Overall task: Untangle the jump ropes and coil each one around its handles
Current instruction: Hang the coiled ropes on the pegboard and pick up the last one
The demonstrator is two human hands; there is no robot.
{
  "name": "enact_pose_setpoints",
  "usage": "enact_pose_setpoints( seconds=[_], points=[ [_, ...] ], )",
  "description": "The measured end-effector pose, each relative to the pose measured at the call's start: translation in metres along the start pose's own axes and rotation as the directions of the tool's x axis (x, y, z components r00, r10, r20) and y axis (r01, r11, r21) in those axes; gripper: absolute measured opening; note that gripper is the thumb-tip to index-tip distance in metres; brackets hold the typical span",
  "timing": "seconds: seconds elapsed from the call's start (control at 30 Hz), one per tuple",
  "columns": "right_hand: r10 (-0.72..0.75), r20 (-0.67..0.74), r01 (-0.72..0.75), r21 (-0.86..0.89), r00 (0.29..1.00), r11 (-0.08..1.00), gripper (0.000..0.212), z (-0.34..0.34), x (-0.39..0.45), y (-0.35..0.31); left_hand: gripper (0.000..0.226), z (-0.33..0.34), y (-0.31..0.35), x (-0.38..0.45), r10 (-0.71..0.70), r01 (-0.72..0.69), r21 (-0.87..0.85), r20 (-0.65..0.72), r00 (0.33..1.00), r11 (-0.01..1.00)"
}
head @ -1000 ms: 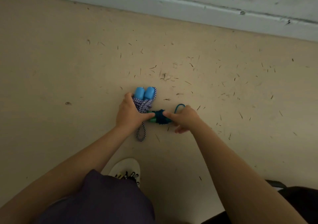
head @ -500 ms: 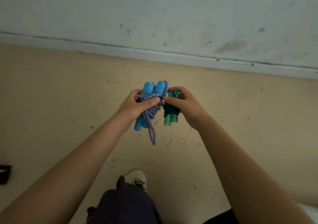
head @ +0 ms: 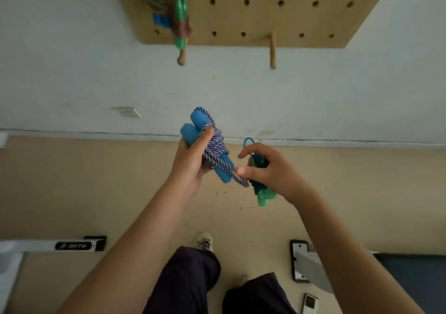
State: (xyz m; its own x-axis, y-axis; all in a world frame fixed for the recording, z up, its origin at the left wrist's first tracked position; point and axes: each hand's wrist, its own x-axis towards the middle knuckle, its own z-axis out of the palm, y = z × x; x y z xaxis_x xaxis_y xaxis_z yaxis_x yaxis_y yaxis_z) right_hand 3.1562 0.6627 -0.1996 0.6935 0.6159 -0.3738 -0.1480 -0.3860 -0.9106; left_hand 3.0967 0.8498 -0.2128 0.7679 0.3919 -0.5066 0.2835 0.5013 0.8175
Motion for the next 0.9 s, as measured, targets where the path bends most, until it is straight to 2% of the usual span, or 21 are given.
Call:
enact_pose_setpoints(
  seconds=[0.07, 0.2, 0.33, 0.4, 0.47, 0.57, 0.67, 0.8, 0.9],
  points=[
    [-0.015, 0.000, 0.015, -0.130, 1.000, 0.991, 0.038, -0.005, -0.039, -0.048, 0.041, 0.024, 0.045, -0.045, 0.037, -0.036, -0.040, 0.011, 0.999, 0.999],
    [-0.136, -0.104, 0.125, -0.105, 0.985, 0.987, 0.017, -0.027, -0.103, -0.134, 0.041, 0.056, 0.118, -0.123, 0.124, -0.123, -0.020, 0.026, 0.992, 0.992],
    [-0.266, -0.159, 0.292, 0.173, 0.951, 0.941, 0.014, -0.054, -0.153, -0.203, 0.085, 0.069, 0.165, -0.182, 0.208, -0.211, 0.107, 0.033, 0.977, 0.972],
    [-0.335, -0.137, 0.359, 0.230, 0.932, 0.904, 0.009, -0.058, -0.169, -0.230, 0.081, 0.072, 0.175, -0.200, 0.298, -0.300, 0.261, 0.047, 0.953, 0.918],
    [-0.383, -0.108, 0.397, 0.219, 0.918, 0.891, 0.007, -0.055, -0.175, -0.245, 0.070, 0.075, 0.182, -0.212, 0.366, -0.398, 0.391, 0.156, 0.917, 0.830],
    [-0.383, -0.069, 0.388, 0.102, 0.921, 0.916, 0.013, -0.043, -0.167, -0.249, 0.036, 0.081, 0.184, -0.214, 0.331, -0.448, 0.383, 0.334, 0.882, 0.808],
    [-0.343, -0.075, 0.348, 0.072, 0.936, 0.935, 0.015, -0.037, -0.149, -0.241, 0.017, 0.079, 0.186, -0.206, 0.290, -0.420, 0.387, 0.352, 0.890, 0.821],
    [-0.298, -0.093, 0.300, 0.012, 0.950, 0.954, 0.020, -0.035, -0.111, -0.234, 0.022, 0.066, 0.182, -0.171, 0.153, -0.286, 0.371, 0.347, 0.925, 0.884],
    [-0.248, -0.121, 0.250, -0.001, 0.961, 0.968, 0.016, -0.033, -0.073, -0.234, 0.040, 0.057, 0.187, -0.137, 0.044, -0.223, 0.477, 0.357, 0.933, 0.850]
  ],
)
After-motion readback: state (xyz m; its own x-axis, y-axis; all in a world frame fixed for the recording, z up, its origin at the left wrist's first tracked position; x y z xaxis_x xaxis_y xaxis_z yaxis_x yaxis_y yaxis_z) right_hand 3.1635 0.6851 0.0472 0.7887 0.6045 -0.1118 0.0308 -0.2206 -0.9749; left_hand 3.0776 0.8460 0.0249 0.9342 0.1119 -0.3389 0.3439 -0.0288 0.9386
